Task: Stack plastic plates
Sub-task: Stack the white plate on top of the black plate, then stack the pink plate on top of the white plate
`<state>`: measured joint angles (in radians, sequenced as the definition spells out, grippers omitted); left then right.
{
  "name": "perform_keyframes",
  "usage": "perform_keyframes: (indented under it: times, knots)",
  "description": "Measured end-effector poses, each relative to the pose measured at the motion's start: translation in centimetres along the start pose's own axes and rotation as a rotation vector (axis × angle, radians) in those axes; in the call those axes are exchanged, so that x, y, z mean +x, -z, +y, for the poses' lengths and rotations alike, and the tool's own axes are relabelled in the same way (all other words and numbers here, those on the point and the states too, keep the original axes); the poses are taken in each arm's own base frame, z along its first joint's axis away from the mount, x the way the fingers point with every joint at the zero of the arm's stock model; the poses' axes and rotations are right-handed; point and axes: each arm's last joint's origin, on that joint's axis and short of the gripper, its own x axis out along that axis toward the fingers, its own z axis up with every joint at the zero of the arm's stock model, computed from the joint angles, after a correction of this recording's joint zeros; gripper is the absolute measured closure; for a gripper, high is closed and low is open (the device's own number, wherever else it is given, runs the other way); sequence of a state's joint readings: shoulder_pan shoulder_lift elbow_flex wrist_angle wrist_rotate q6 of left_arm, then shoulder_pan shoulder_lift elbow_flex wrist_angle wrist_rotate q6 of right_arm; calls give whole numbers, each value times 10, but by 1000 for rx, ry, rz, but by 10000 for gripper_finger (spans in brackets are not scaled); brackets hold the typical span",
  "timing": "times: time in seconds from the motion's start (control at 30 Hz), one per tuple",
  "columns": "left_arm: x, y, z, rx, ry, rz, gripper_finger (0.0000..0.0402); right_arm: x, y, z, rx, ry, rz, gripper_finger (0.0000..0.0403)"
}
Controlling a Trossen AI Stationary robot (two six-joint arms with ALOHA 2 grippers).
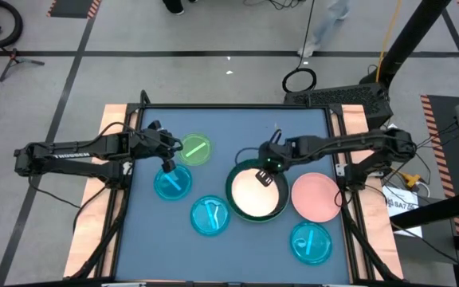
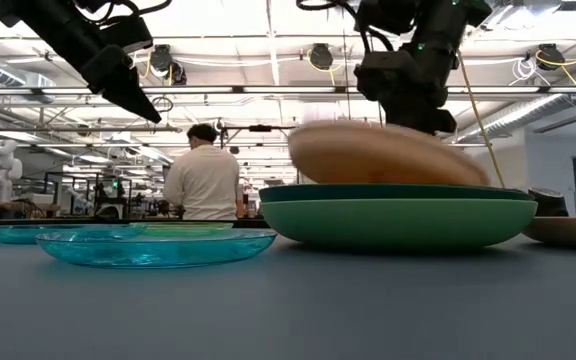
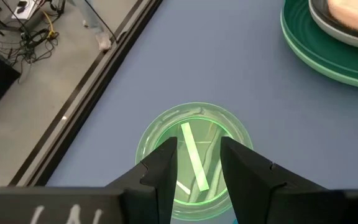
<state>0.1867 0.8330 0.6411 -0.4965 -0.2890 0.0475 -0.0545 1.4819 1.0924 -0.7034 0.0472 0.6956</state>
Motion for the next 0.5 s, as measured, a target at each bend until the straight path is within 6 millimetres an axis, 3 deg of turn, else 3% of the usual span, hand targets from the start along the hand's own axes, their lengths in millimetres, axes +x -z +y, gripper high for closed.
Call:
perform_keyframes:
  times: [0.23, 0.5]
  knots:
    - [0, 0, 0, 0, 0, 0, 273, -1, 7, 8, 12, 69, -61, 328]
    - [0, 0, 0, -1, 0, 0, 273, -2, 13, 13, 31, 63, -55, 328]
